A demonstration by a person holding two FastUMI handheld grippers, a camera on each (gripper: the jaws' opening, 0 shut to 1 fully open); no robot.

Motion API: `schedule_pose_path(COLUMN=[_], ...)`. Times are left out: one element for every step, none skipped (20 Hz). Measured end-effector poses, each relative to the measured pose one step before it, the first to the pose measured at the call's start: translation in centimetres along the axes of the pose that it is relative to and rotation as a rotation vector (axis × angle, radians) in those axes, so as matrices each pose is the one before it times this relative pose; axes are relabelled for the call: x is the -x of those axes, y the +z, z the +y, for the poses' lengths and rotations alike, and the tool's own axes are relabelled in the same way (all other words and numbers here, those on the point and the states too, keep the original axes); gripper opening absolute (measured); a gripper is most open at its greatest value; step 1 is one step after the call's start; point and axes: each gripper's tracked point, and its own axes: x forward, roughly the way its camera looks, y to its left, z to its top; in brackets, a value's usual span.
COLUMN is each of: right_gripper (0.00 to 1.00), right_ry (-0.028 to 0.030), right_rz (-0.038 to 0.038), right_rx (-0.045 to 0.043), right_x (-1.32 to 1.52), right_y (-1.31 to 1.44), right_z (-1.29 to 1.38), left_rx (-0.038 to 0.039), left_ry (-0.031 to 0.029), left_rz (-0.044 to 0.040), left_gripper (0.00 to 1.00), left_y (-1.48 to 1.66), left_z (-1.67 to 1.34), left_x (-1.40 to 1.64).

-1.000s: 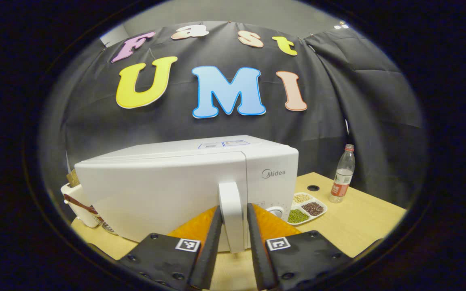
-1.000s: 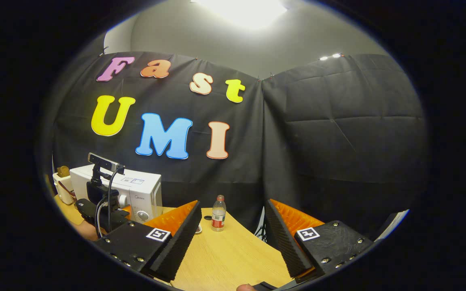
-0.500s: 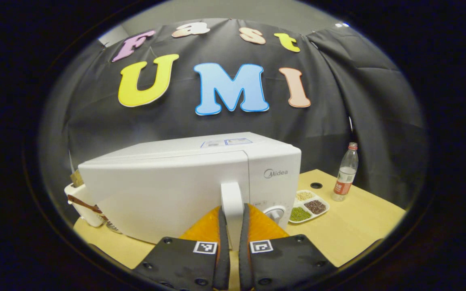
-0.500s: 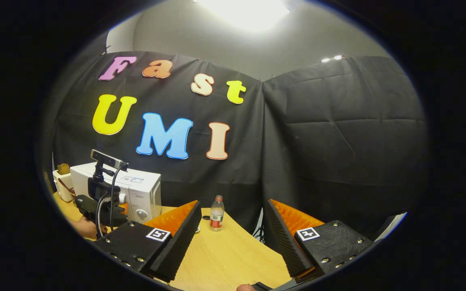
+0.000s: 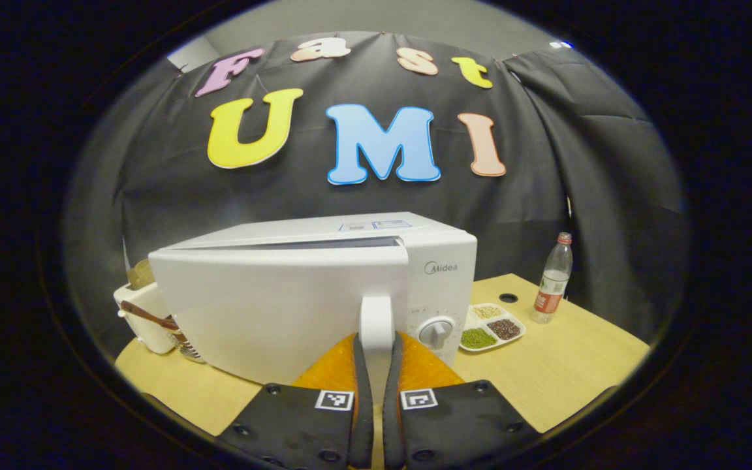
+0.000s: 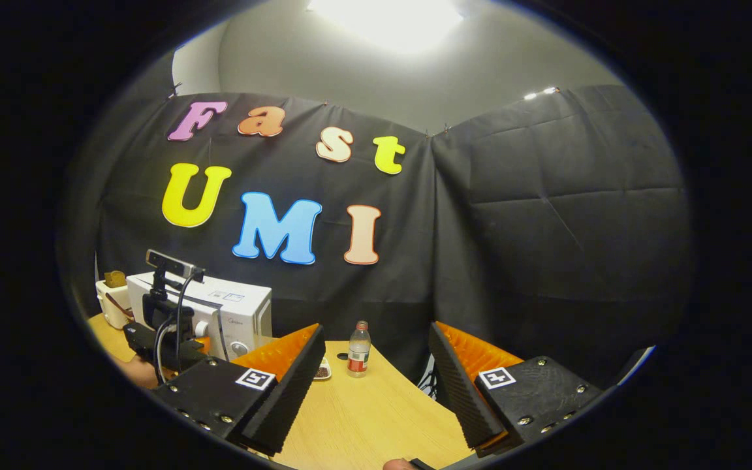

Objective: Open the microwave oven with the left hand, put the food in, and close the microwave oven.

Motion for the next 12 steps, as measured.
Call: schedule_pose_path(right_gripper=[0.97,0.97,0.97,0.98,0.98,0.98,0.97,0.98,0.97,0.97,0.97,0.98], right_ry=[0.01599,0.01286,0.01629,0.01723,0.01839,0.01993,0.02114,0.01905,0.01944,0.02040,0.01936,0.01786], right_rz=[0.00035,0.00118,-0.00698,-0.01027,-0.00741,-0.00518,-0.00617,-0.00751,-0.00549,-0.00430,-0.00302,-0.00028], right_rx=[-0.00272,-0.00185,-0.00830,-0.01047,-0.00614,-0.00006,0.00336,0.00347,0.00062,-0.00265,-0.00452,-0.00622], right_x=[-0.232,0.027,0.096,0.303,0.301,0.333,0.357,0.464,0.443,0.399,0.470,0.466], right_y=[-0.029,-0.074,0.224,0.257,0.130,-0.038,0.102,0.158,0.090,0.094,0.022,-0.098], right_z=[0.123,-0.016,0.045,0.220,0.183,0.279,0.210,0.101,0.105,0.164,0.074,0.004], left_rx=[0.00845,0.00560,-0.00106,-0.00437,-0.00533,0.00123,0.00394,0.00260,0.00241,0.00151,0.00034,-0.00144], left_ry=[-0.00444,0.00064,0.00673,0.01238,0.01512,0.01622,0.01567,0.01521,0.01801,0.01746,0.02135,0.02068], left_rz=[0.01044,0.00863,0.00331,0.00001,0.00055,-0.00004,0.00137,0.00189,0.00295,0.00482,0.00073,0.00198], left_gripper=[0.12,0.12,0.13,0.13,0.13,0.12,0.12,0.12,0.12,0.12,0.13,0.12], left_y=[-0.318,-0.158,-0.098,-0.156,-0.182,-0.330,-0.290,-0.331,-0.183,-0.285,-0.291,-0.288], left_z=[0.130,0.207,0.230,0.287,0.333,0.383,0.537,0.450,0.627,0.684,0.726,0.755], left_x=[0.522,0.653,0.727,0.988,0.877,0.879,0.983,0.913,0.894,0.784,1.074,0.889])
